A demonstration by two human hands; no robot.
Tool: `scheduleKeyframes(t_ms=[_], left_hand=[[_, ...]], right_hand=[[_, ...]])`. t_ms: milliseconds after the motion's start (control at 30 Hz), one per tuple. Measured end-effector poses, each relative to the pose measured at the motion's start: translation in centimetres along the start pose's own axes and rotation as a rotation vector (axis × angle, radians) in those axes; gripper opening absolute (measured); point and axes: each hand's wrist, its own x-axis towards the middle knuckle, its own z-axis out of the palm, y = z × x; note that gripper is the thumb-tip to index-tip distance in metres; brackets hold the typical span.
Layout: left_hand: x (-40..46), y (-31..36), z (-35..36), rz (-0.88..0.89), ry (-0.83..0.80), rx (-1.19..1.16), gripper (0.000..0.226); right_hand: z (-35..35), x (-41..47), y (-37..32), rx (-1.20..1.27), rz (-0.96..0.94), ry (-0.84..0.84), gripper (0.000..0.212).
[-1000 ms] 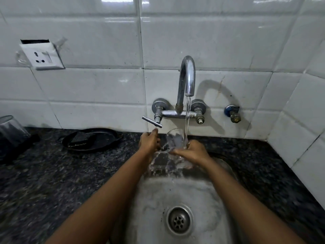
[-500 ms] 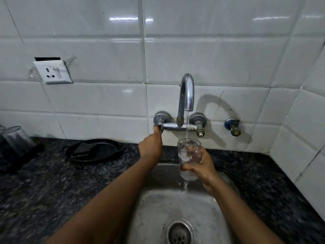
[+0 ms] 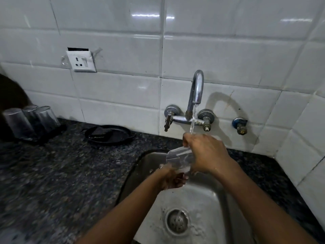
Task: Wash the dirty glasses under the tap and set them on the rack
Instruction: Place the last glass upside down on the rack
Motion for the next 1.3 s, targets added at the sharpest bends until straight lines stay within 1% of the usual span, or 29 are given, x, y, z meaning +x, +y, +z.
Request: scheduleKeyframes(t_ms=[67,167,233,300,333,367,433,533,567,633,700,767,800,900,933,1000,1033,1067,1100,1133,1300], left_hand=[[-1.0,0.2,-0.2,0.022,-0.03,0.073,0.028],[-2.2,-0.2,-1.2,0.089,0.038,0.236,0.023],[-2.6,-0.8,-2.1,0.103,0.074,0.335,0.019],[-3.4,-1.2,-3.2,0.098,0.097,0.443,0.016],[-3.7,-1.3,-3.7,0.114,0.118,0.518,0.015],[-4.0,-1.5,-4.5,0.168,0.156,0.595,0.016],[-4.2,-2.1,-6.7,0.338,0.255,0.741,0.015],[-5.7,-2.5,-10.3,0.482,0.329,0.805,0.028],[-6.5,-2.5,-11.6,0.504,0.337,0.82,0.03],[-8.1,-2.7,-15.1,0.529,0.34,0.853,0.025],[-9.6,-3.4,-19.1,0.555,0.38,0.882,0.021],[-11.3,-4.3,-24.0,0.545,0.477,0.926,0.025],[-12.1,-5.0,-26.9,0.514,0.553,0.944,0.03],[-15.0,-7.3,-36.5,0.383,0.809,0.957,0.052],[-15.9,-8.2,-39.8,0.345,0.895,0.939,0.055],[-17.9,-9.6,-45.1,0.237,1.074,0.922,0.046],[-18.8,-10.4,-47.3,0.156,1.162,0.905,0.043],[-19.5,-11.2,-49.1,0.077,1.23,0.879,0.044],[-19.9,-11.9,-50.4,0.018,1.274,0.85,0.047],[-20.1,-12.5,-51.2,-0.002,1.299,0.838,0.051],[-19.0,-12.8,-51.7,0.076,1.262,0.953,0.055]], right_hand=[[-0.9,-0.3,-0.2,0.064,-0.018,-0.021,0.052],[-1.7,-0.5,-0.5,0.183,-0.019,-0.034,0.065],[-1.6,-0.3,-1.3,0.276,-0.01,-0.035,0.067],[-1.3,0.3,-2.5,0.309,-0.007,-0.032,0.07],[-1.2,0.6,-3.1,0.304,-0.008,-0.033,0.07],[-1.0,0.9,-3.9,0.294,-0.014,-0.033,0.068],[-0.5,1.5,-5.5,0.275,-0.028,-0.015,0.064],[0.2,2.6,-8.4,0.246,-0.077,0.055,0.061],[0.4,3.1,-9.6,0.233,-0.099,0.081,0.061],[0.9,4.8,-12.5,0.191,-0.147,0.142,0.063],[1.6,6.6,-15.6,0.143,-0.186,0.228,0.067],[2.4,8.8,-19.0,0.173,-0.215,0.294,0.07],[2.9,10.0,-20.9,0.204,-0.241,0.305,0.071],[4.6,14.3,-27.1,0.298,-0.308,0.296,0.07],[5.3,15.8,-29.3,0.347,-0.313,0.283,0.07],[6.6,18.4,-32.8,0.46,-0.296,0.248,0.07],[7.3,19.7,-34.6,0.5,-0.29,0.234,0.07],[8.1,21.1,-36.2,0.524,-0.284,0.223,0.07],[8.8,22.4,-37.8,0.539,-0.28,0.211,0.071],[9.5,23.7,-39.3,0.549,-0.278,0.198,0.072],[12.2,30.0,-45.2,0.542,-0.273,0.153,0.072]])
